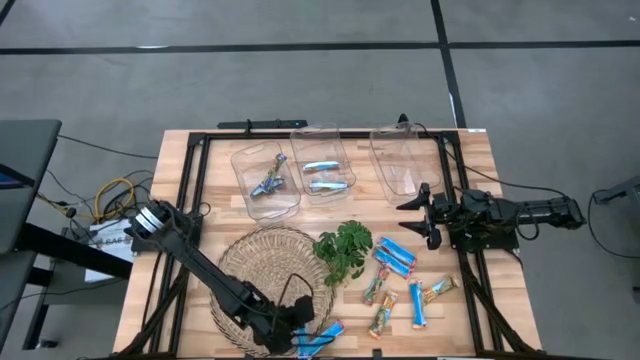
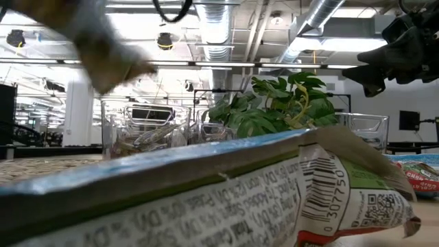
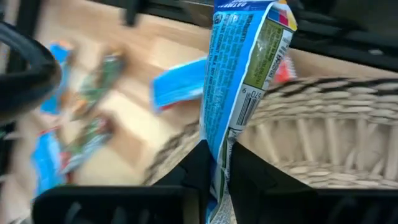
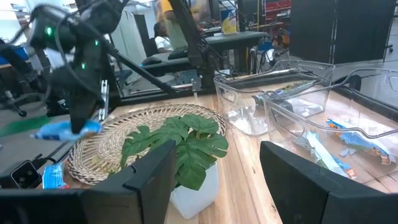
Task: Pick and place Granola Bars by type
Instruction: Put the blue granola bar into the left transparent bin
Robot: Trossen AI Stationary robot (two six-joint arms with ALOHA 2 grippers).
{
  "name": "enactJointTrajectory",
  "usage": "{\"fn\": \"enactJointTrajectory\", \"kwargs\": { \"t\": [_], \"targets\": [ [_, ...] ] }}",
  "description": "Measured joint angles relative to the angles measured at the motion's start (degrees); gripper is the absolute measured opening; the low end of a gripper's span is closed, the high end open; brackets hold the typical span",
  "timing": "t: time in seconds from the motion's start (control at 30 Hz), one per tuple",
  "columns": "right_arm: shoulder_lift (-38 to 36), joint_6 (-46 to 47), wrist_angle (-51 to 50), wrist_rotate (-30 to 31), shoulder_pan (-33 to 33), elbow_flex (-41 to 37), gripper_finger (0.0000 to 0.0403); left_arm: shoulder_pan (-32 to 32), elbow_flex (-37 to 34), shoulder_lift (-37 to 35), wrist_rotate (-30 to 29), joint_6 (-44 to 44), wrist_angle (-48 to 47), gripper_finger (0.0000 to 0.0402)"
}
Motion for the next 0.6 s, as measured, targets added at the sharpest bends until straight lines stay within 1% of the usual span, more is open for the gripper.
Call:
{"fn": "enactJointTrajectory", "kwargs": {
  "t": [0.13, 0.33, 0.6],
  "targets": [
    [0.0, 0.0, 0.0, 0.0, 0.0, 0.0, 0.0225, 1.28, 0.0, -4.8, -3.08, -2.58, -3.02, 0.0032],
    [0.0, -0.01, 0.0, 0.0, 0.0, 0.0, 0.0225, 4.07, 0.0, -13.42, -9.34, -5.74, -10.59, 0.003],
    [0.0, 0.0, -0.01, 0.0, 0.0, 0.0, 0.0225, 9.59, 0.0, -24.02, -9.58, -12.98, -24.35, 0.003]
  ]
}}
